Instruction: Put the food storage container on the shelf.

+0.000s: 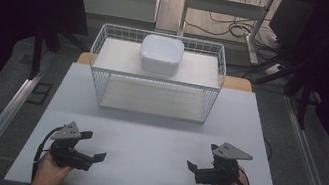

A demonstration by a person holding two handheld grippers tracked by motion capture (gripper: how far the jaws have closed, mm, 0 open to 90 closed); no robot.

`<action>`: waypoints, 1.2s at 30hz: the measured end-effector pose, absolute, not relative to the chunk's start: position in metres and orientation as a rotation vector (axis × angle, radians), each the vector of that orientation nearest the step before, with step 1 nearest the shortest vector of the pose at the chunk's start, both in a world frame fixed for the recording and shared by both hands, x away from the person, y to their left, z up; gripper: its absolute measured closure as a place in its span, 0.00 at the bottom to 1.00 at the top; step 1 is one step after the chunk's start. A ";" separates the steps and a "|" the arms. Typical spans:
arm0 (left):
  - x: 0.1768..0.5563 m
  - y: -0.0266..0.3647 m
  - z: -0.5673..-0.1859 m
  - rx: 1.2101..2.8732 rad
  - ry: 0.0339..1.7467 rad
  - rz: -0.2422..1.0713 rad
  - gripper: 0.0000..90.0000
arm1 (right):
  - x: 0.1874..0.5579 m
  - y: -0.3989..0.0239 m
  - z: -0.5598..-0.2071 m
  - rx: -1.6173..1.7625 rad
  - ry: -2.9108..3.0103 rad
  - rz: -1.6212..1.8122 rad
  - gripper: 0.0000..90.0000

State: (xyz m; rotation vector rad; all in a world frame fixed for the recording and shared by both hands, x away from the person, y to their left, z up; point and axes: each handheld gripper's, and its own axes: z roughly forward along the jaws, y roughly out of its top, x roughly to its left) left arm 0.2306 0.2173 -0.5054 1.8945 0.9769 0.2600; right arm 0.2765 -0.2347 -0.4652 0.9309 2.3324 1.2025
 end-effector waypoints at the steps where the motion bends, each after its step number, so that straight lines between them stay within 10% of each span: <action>1: 0.230 0.218 -0.506 1.896 0.979 0.262 0.04 | 0.276 -0.237 -0.465 0.934 2.327 1.200 0.00; 36: 0.195 0.273 -0.529 1.857 1.118 0.314 0.05 | 0.246 -0.314 -0.490 1.155 2.200 1.070 0.00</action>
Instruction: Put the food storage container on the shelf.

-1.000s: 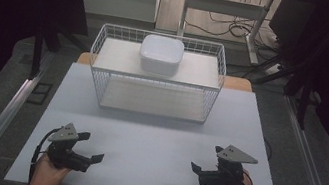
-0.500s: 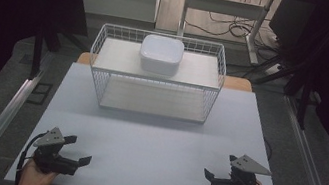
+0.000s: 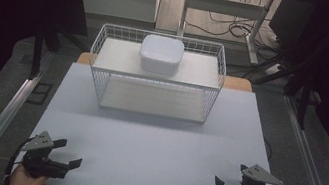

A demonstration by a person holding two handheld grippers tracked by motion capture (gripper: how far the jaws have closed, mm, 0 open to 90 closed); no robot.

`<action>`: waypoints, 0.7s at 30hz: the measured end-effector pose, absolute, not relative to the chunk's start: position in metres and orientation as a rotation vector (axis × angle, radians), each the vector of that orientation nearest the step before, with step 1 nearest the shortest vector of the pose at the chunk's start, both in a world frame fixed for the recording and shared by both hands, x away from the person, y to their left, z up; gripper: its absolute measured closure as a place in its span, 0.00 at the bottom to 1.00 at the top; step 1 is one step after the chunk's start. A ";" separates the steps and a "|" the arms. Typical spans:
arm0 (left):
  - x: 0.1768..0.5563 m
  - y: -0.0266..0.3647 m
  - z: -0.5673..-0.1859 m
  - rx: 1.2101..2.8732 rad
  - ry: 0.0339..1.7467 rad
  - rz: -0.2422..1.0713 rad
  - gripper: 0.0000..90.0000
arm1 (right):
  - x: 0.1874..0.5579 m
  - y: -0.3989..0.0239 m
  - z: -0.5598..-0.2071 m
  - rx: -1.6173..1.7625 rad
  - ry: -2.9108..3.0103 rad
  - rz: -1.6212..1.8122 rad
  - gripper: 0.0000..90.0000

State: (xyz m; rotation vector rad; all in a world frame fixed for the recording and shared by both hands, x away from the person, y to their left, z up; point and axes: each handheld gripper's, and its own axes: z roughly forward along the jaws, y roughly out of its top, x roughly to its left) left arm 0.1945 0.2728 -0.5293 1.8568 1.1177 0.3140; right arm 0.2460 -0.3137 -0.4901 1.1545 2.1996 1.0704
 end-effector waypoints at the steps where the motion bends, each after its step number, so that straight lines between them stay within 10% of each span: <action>1: 0.195 0.273 -0.529 1.857 1.118 0.314 0.05 | 0.245 -0.315 -0.491 1.158 2.199 1.064 0.00; 21: 0.198 0.276 -0.533 1.845 1.149 0.267 0.05 | 0.243 -0.323 -0.503 1.219 2.238 0.979 0.00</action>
